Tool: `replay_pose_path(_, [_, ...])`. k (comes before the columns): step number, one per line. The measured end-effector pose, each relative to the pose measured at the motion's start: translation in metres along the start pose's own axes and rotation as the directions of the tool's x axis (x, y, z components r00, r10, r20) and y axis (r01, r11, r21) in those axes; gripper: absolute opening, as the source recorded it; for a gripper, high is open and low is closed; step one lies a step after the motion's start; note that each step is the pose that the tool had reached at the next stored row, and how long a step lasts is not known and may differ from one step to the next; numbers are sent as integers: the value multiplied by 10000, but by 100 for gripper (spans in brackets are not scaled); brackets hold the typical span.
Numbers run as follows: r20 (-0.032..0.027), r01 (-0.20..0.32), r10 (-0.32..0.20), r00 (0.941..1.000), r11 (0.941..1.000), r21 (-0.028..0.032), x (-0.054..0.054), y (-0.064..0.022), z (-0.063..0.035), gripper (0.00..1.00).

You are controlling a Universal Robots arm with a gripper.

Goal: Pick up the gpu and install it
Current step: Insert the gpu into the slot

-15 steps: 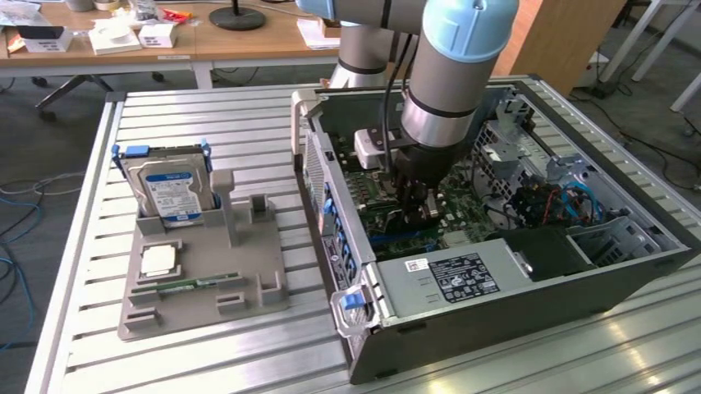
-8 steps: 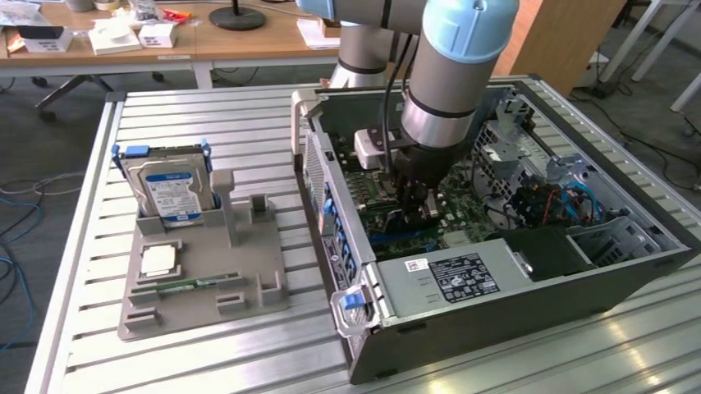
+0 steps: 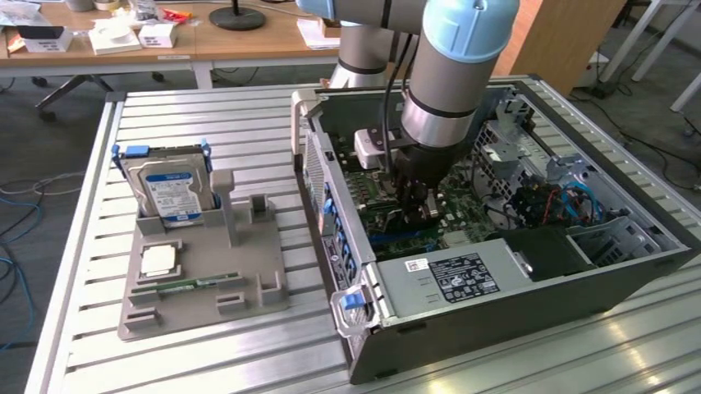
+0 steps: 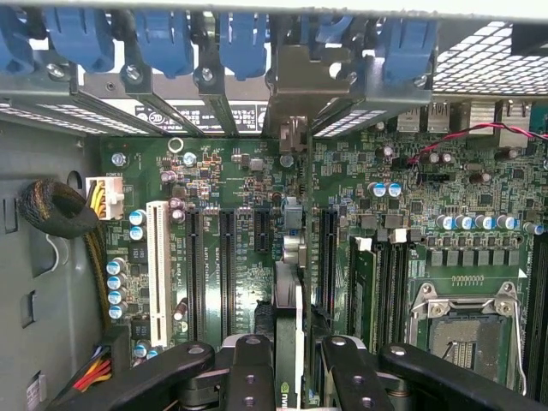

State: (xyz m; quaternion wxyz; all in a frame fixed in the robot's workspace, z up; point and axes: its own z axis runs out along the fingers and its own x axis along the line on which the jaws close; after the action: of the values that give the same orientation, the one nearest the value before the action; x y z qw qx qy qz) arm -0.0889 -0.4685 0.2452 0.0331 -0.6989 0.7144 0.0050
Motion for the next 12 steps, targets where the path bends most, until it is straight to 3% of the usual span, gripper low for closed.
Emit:
replay_pose_path(7, [-3, 0, 0, 10000, 10000, 0, 0, 0, 0, 26])
replay_pose_path(12, [-57, -1, 1, 10000, 10000, 2, 0, 0, 1, 26])
